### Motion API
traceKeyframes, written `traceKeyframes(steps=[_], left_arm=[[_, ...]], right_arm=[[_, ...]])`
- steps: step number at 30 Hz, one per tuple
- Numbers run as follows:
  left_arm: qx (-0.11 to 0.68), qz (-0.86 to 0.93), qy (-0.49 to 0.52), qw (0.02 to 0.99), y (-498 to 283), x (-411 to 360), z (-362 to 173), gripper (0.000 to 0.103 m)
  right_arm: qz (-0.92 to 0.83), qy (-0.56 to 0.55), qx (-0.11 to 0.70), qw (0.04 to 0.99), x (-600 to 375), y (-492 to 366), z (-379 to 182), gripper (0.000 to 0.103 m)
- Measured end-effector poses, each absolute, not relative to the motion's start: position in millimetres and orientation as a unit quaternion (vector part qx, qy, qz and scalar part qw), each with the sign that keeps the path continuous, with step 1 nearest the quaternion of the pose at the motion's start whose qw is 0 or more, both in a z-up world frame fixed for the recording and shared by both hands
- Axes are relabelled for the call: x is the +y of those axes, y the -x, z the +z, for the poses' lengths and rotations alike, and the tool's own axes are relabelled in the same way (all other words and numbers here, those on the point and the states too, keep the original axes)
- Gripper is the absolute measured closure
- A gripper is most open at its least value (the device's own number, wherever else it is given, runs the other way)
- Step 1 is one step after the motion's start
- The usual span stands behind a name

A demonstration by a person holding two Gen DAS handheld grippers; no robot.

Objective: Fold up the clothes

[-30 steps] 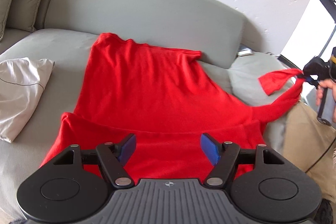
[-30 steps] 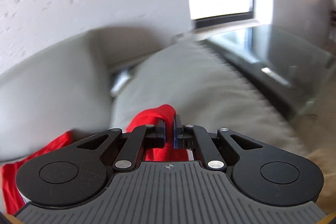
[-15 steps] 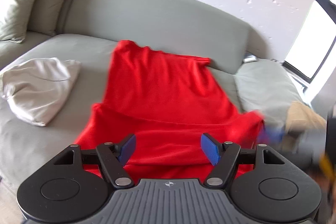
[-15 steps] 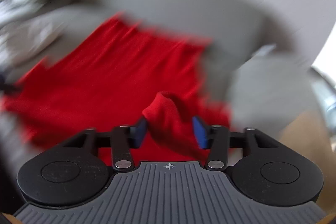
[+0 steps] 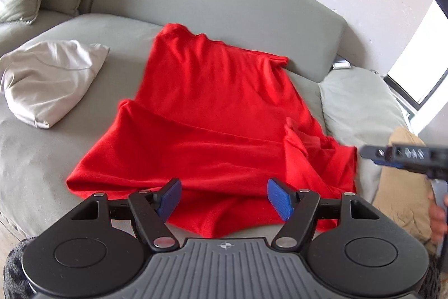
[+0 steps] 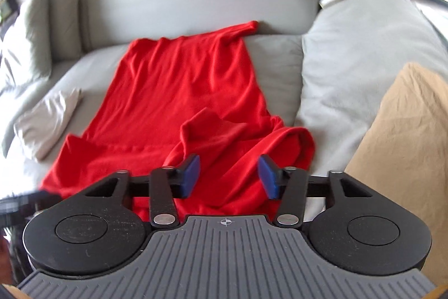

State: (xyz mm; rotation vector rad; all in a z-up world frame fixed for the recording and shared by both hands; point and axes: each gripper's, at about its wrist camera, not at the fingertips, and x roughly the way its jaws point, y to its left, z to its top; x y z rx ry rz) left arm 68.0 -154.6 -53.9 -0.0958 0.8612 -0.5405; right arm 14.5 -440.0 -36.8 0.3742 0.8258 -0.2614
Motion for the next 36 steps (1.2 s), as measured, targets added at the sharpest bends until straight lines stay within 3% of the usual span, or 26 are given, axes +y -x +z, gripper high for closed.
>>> traceKeyframes(steps=[5, 10, 17, 18, 19, 20, 26, 27, 29, 31, 33, 36], left_arm=[[0.386, -0.257, 0.044, 0.885, -65.6, -151.5, -45.8, 0.036], [0.398, -0.260, 0.063, 0.878, -73.3, -153.1, -52.3, 0.036], [0.399, -0.262, 0.059, 0.877, -83.4, -152.4, -59.4, 0.036], [0.401, -0.263, 0.061, 0.876, -85.8, -150.7, -61.3, 0.036], [0.402, -0.264, 0.064, 0.874, -88.0, -148.8, -62.8, 0.036], [0.403, -0.266, 0.069, 0.873, -90.0, -146.6, -63.8, 0.036], [0.411, -0.272, 0.145, 0.858, -106.7, -127.2, -74.2, 0.036], [0.413, -0.270, 0.156, 0.856, -109.4, -125.9, -75.8, 0.036], [0.415, -0.261, 0.166, 0.855, -112.5, -125.4, -78.2, 0.036], [0.416, -0.261, 0.165, 0.855, -112.8, -126.1, -79.2, 0.036], [0.420, -0.260, 0.159, 0.855, -113.1, -126.5, -80.8, 0.035], [0.432, -0.255, 0.150, 0.852, -115.0, -128.8, -84.0, 0.035]], right_arm=[[-0.158, -0.232, 0.379, 0.882, -464.7, -27.1, -45.2, 0.056], [-0.113, -0.239, 0.412, 0.872, -458.7, -68.9, -55.9, 0.049], [-0.062, -0.165, 0.480, 0.859, -412.2, -139.1, -90.0, 0.049], [-0.058, -0.148, 0.492, 0.856, -406.3, -144.3, -95.7, 0.052], [-0.058, -0.129, 0.493, 0.858, -401.0, -145.3, -97.8, 0.082], [-0.063, -0.109, 0.487, 0.864, -395.9, -143.4, -96.9, 0.100], [0.004, 0.037, 0.374, 0.927, -348.2, -84.8, -54.1, 0.099], [0.034, 0.070, 0.365, 0.928, -335.6, -71.4, -51.0, 0.099], [0.102, 0.130, 0.395, 0.904, -308.0, -47.6, -66.2, 0.085], [0.140, 0.175, 0.428, 0.876, -287.7, -26.5, -83.6, 0.059], [0.140, 0.169, 0.425, 0.878, -288.0, -11.1, -80.2, 0.060], [0.096, 0.098, 0.407, 0.903, -312.3, 4.0, -60.2, 0.049]])
